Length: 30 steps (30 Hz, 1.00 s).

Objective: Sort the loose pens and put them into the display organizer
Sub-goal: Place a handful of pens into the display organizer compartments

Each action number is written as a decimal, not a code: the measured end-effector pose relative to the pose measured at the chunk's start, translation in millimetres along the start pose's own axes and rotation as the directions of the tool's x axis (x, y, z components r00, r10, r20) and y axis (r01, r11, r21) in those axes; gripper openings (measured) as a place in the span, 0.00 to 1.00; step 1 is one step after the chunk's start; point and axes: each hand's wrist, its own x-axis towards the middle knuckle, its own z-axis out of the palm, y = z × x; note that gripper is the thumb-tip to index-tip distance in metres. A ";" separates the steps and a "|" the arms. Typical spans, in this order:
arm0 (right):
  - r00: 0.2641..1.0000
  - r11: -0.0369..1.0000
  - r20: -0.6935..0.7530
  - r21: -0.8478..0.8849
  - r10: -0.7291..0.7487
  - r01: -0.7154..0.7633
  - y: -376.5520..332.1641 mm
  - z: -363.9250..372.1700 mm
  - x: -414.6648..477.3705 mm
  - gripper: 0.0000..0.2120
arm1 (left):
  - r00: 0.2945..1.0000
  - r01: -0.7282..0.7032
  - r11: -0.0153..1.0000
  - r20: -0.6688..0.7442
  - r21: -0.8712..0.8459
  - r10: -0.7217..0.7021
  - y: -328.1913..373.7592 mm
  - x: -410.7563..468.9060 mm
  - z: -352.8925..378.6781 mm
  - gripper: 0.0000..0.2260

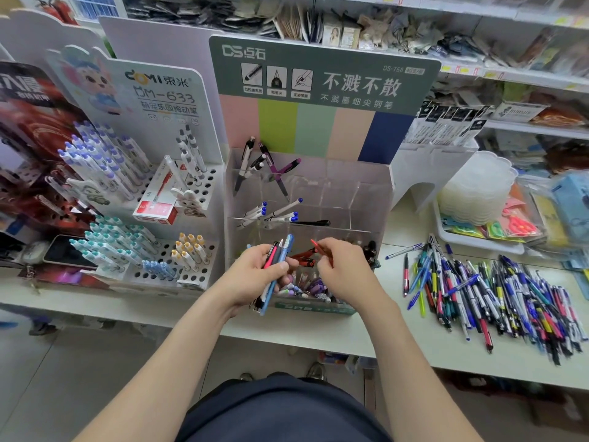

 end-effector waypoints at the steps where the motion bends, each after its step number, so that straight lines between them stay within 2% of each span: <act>1: 1.000 0.998 0.002 -0.063 -0.015 0.015 0.8 1.9 1.4 0.16 | 1.000 0.003 1.000 0.000 -0.030 -0.003 -0.4 0.1 -0.2 0.07; 5: 0.999 0.955 0.026 -0.296 0.025 -0.016 -5.7 3.7 10.6 0.16 | 1.000 0.018 0.990 0.011 -0.140 -0.017 1.4 -3.8 2.6 0.10; 8: 0.997 0.938 0.067 -0.345 0.040 -0.014 -14.6 1.2 14.3 0.21 | 0.999 0.044 0.982 -0.018 -0.186 -0.048 1.3 -7.0 4.2 0.09; 11: 1.000 0.968 0.028 -0.249 0.007 0.000 -19.5 -0.1 13.9 0.25 | 0.999 0.040 0.981 -0.023 -0.191 -0.045 1.7 -9.4 4.5 0.08; 14: 0.986 0.989 -0.164 -0.150 -0.039 0.014 -18.6 3.0 8.3 0.19 | 0.999 0.038 0.978 -0.029 -0.203 -0.044 3.5 -10.5 4.2 0.08; 17: 0.917 0.996 -0.390 -0.038 -0.084 0.075 -19.8 8.7 -0.5 0.08 | 1.000 0.012 0.992 0.012 -0.127 -0.010 3.8 -10.5 1.2 0.09; 18: 0.910 0.995 -0.406 0.011 -0.084 0.096 -22.4 10.6 -2.6 0.08 | 0.999 -0.002 0.993 0.037 -0.120 0.006 4.9 -10.7 0.9 0.09; 20: 0.938 0.994 -0.341 0.070 -0.056 0.084 -29.1 13.1 -4.6 0.11 | 0.996 -0.033 0.992 0.073 -0.123 0.042 9.2 -11.4 2.1 0.10; 24: 0.964 1.000 -0.267 0.031 0.005 0.003 -23.4 17.0 -4.8 0.13 | 0.996 -0.076 0.992 0.038 -0.103 0.080 16.3 -10.5 4.1 0.10; 27: 0.955 1.000 -0.296 0.008 0.029 -0.027 -16.5 19.8 -5.8 0.09 | 0.996 -0.085 0.992 0.019 -0.098 0.088 14.2 -9.2 0.8 0.10; 30: 0.941 0.983 -0.338 0.172 -0.002 0.064 -24.2 15.9 -10.2 0.09 | 0.996 -0.077 0.991 0.038 -0.113 0.081 12.3 -9.9 -2.7 0.10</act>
